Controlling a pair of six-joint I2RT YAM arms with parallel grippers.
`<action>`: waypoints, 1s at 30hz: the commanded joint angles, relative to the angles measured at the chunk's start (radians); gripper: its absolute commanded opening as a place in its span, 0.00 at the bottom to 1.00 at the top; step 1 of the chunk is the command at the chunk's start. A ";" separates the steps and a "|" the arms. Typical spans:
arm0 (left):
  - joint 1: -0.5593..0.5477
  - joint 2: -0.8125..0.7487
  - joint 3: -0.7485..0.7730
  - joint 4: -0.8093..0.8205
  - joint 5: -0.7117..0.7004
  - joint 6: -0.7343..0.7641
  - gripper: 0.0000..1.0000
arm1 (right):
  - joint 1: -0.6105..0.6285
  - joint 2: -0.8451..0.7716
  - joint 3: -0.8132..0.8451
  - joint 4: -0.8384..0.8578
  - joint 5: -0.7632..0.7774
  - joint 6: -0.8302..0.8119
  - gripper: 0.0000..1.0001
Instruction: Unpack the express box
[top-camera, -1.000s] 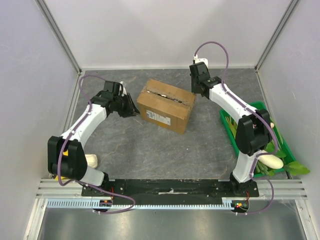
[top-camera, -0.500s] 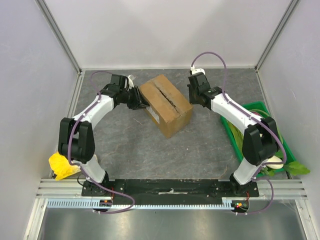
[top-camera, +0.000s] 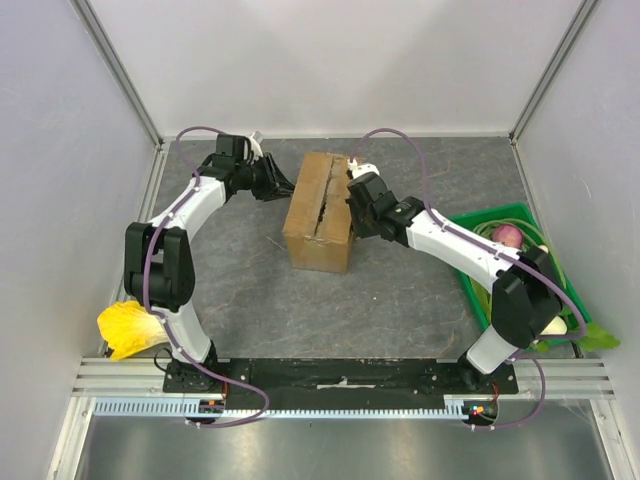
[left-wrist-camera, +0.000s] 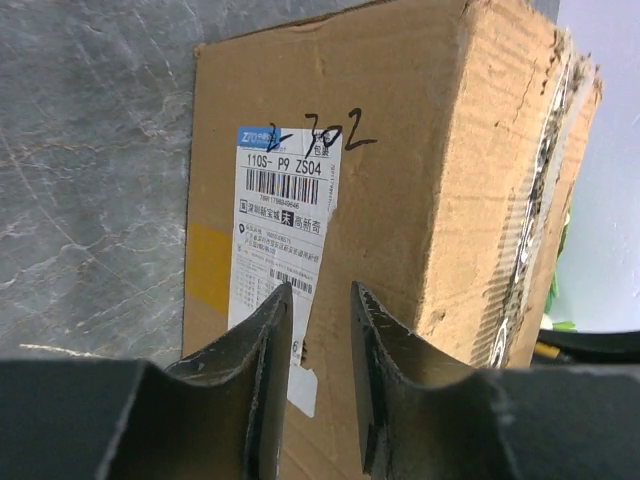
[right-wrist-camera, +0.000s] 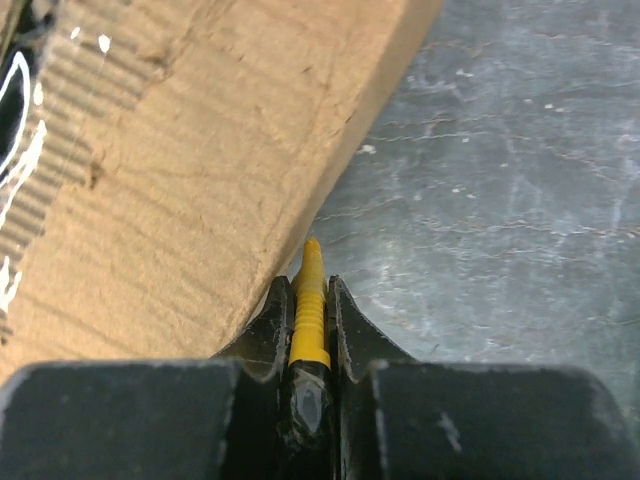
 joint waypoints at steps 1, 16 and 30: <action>0.026 -0.006 0.067 -0.007 -0.004 -0.007 0.36 | 0.049 -0.004 0.031 -0.009 0.005 0.059 0.00; 0.071 -0.282 -0.130 -0.070 0.106 0.060 0.52 | 0.049 -0.097 0.157 -0.140 0.121 -0.104 0.00; 0.068 -0.343 -0.318 0.010 0.346 0.154 0.44 | 0.049 -0.223 0.217 -0.052 0.083 -0.207 0.00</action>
